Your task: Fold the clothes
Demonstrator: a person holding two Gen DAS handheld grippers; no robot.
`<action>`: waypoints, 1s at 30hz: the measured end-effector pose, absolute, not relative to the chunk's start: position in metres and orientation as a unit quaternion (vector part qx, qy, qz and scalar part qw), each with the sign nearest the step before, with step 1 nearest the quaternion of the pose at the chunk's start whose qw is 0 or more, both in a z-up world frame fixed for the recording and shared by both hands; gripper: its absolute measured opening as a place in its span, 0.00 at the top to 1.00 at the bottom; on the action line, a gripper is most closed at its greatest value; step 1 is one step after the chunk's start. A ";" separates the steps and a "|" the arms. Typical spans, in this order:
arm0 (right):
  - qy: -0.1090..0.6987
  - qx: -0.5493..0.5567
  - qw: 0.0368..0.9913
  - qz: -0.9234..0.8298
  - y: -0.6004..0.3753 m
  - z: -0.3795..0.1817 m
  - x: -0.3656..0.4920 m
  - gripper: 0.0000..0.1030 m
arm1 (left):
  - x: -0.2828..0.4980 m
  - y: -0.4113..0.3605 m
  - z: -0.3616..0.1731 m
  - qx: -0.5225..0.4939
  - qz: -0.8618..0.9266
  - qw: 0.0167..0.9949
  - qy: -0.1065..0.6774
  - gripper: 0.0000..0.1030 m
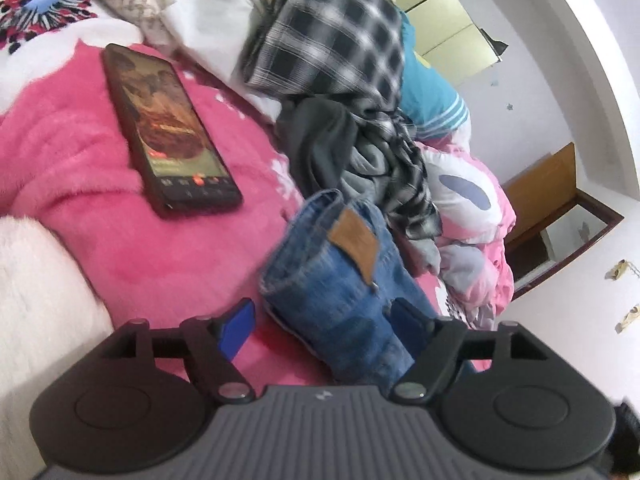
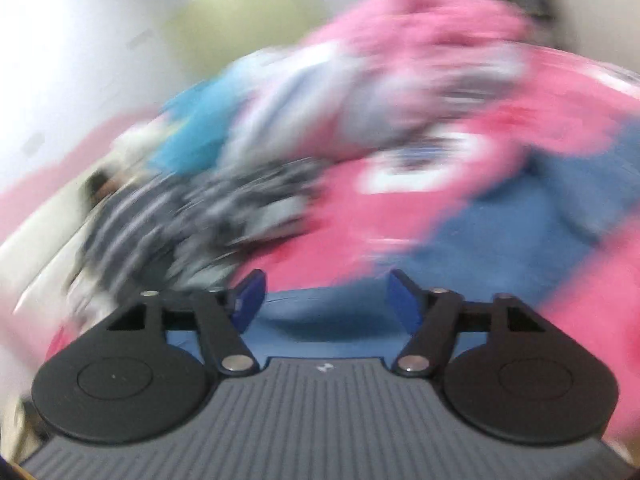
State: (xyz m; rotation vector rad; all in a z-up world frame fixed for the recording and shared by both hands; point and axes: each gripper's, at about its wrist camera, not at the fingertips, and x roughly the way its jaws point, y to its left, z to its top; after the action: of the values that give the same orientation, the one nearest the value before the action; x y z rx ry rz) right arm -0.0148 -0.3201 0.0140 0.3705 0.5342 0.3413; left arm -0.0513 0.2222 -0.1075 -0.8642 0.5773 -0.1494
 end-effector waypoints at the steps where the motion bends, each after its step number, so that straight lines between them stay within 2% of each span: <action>1: 0.265 0.155 0.928 0.209 -0.299 0.018 0.006 0.28 | -0.048 0.225 -0.109 -0.416 -0.078 0.863 0.276 0.26; 6: 0.292 0.031 0.870 0.395 -0.176 0.012 0.098 0.25 | -0.035 0.231 -0.117 -0.435 -0.106 0.850 0.277 0.23; 9: 0.346 0.015 0.817 0.462 -0.117 -0.003 0.147 0.25 | -0.031 0.231 -0.119 -0.429 -0.118 0.852 0.277 0.24; 12: 0.410 0.023 0.782 0.469 -0.083 -0.030 0.187 0.25 | -0.028 0.229 -0.119 -0.409 -0.123 0.858 0.285 0.39; 14: 0.451 0.033 0.761 0.465 -0.071 -0.048 0.204 0.26 | -0.028 0.231 -0.121 -0.408 -0.126 0.858 0.285 0.45; 15: 0.470 0.035 0.746 0.471 -0.066 -0.058 0.207 0.34 | -0.029 0.232 -0.121 -0.409 -0.127 0.858 0.282 0.52; 16: 0.483 0.031 0.737 0.473 -0.065 -0.064 0.202 0.54 | -0.030 0.232 -0.120 -0.408 -0.125 0.860 0.278 0.60; 18: 0.487 0.001 0.743 0.459 -0.057 -0.068 0.196 0.68 | -0.037 0.233 -0.120 -0.409 -0.120 0.862 0.274 0.68; 20: 0.471 -0.018 0.752 0.461 -0.051 -0.062 0.189 0.74 | -0.044 0.234 -0.120 -0.410 -0.115 0.863 0.270 0.73; 21: 0.461 -0.019 0.755 0.466 -0.051 -0.056 0.183 0.81 | -0.047 0.234 -0.119 -0.411 -0.113 0.864 0.268 0.74; 24: 0.421 -0.026 0.760 0.495 -0.043 -0.039 0.168 0.84 | -0.057 0.235 -0.119 -0.412 -0.105 0.866 0.261 0.74; 30: 0.396 -0.104 0.766 0.495 -0.018 -0.054 0.150 0.85 | -0.064 0.237 -0.121 -0.414 -0.095 0.868 0.257 0.74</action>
State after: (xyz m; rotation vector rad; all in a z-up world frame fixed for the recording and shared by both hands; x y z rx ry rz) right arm 0.1503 -0.0184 -0.0538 -0.2249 0.8601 1.0749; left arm -0.0643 0.2375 -0.1213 -0.8671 0.5375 -0.1984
